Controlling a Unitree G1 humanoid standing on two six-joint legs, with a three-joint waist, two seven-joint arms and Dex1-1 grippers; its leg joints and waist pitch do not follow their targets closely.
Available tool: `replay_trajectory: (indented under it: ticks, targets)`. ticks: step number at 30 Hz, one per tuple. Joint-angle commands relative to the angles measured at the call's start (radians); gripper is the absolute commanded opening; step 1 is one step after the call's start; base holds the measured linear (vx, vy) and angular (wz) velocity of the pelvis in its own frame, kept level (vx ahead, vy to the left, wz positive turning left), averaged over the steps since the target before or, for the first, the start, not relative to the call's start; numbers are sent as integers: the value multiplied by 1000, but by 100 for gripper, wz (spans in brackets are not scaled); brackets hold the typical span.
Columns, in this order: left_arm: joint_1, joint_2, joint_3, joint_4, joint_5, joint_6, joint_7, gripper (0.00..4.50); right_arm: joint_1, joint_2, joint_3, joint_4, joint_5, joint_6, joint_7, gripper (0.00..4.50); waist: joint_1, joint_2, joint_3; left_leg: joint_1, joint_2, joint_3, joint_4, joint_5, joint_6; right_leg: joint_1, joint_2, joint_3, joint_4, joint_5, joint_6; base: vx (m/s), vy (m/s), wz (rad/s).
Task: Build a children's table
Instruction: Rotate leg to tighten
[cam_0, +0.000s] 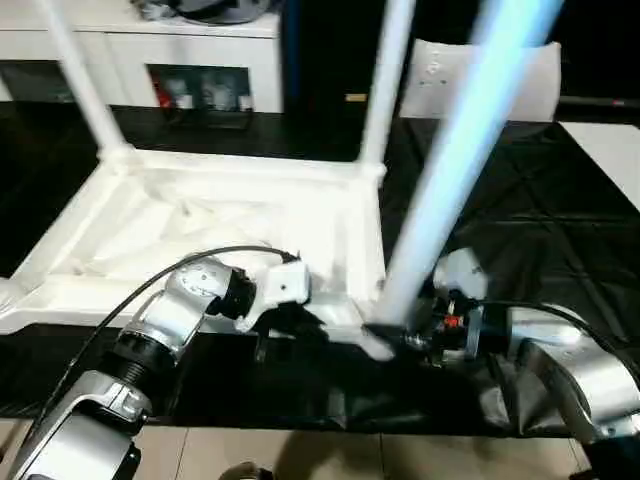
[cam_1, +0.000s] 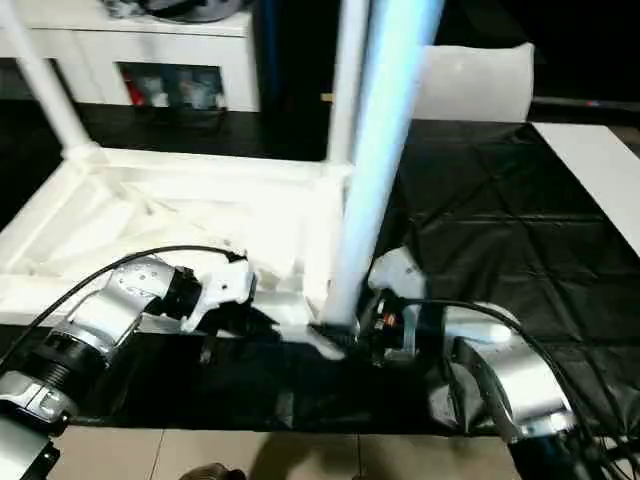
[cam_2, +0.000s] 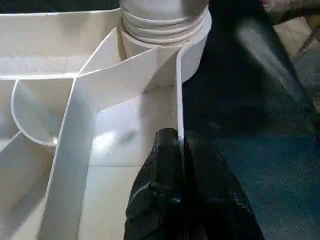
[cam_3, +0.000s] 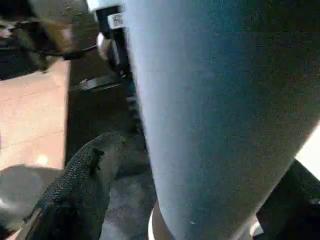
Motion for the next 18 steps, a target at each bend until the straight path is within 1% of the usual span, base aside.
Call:
replay_trajectory:
  ticks: [1,2,3,5,6,7,8,10,11,12,13,14,16,18]
  targets:
    - [-9,3,-24,23,5,-44,-43,0,-36,-20,18,40,2,-3,68,339,2,-16,-55,27,68,-34,-69,-217,32,21,-92,38,-85,-155,-247,0,0,0]
    - [-11,5,-25,25,6,-48,-45,0,-39,-22,21,45,1,-4,76,339,5,-14,-56,27,70,-33,-68,-212,29,21,-93,40,-84,-148,-246,0,0,0]
    - [-14,6,-26,28,8,-52,-48,0,-43,-24,23,51,0,-5,85,329,5,-14,-56,27,70,-33,-68,-212,29,21,-93,40,-84,-148,-246,0,0,0]
    - [-26,14,-32,45,17,-68,-64,0,-57,-36,34,70,-2,-5,117,301,8,-15,-59,26,68,-32,-66,-181,38,23,-91,38,-78,-95,-252,0,0,0]
    - [-30,17,-34,51,19,-73,-72,0,-62,-43,39,78,0,-6,132,301,9,-15,-59,25,69,-32,-66,-174,41,23,-92,38,-77,-82,-253,0,0,0]
    - [-36,24,-34,58,19,-79,-84,0,-69,-52,42,91,-2,-15,150,290,11,-15,-59,24,68,-31,-65,-172,46,23,-92,37,-76,-78,-256,0,0,0]
    - [-38,25,-33,62,19,-82,-87,0,-71,-53,41,97,-4,-18,156,290,13,-14,-60,25,69,-31,-64,-173,47,23,-93,37,-76,-75,-259,0,0,0]
    - [-44,30,-29,72,15,-88,-98,0,-75,-57,40,109,-8,-22,171,266,18,-15,-60,26,70,-30,-65,-176,47,22,-92,36,-77,-80,-258,0,0,0]
    - [-44,30,-29,72,15,-88,-98,0,-75,-57,40,109,-8,-22,171,266,19,-15,-59,26,70,-30,-65,-178,46,21,-92,36,-77,-85,-258,0,0,0]
    - [-47,32,-26,79,14,-92,-102,0,-78,-58,40,114,-10,-23,177,247,24,-10,-59,28,71,-31,-65,-184,41,20,-94,37,-78,-95,-259,0,0,0]
    - [-51,35,-22,87,10,-95,-110,0,-81,-56,43,127,-18,-31,187,240,25,-13,-59,28,71,-30,-66,-191,36,19,-91,36,-78,-101,-259,0,0,0]
    - [-51,36,-22,86,10,-95,-110,0,-82,-55,44,128,-18,-31,188,235,27,-12,-59,29,72,-31,-67,-193,32,20,-94,37,-77,-100,-262,0,0,0]
    - [-52,37,-22,84,9,-94,-112,0,-83,-51,46,132,-19,-32,190,218,27,-12,-59,29,72,-31,-68,-195,29,20,-93,36,-77,-97,-262,0,0,0]
    - [-52,37,-21,82,7,-91,-115,0,-86,-46,51,138,-18,-35,191,208,27,-14,-60,28,71,-31,-67,-190,32,20,-93,36,-75,-89,-264,0,0,0]
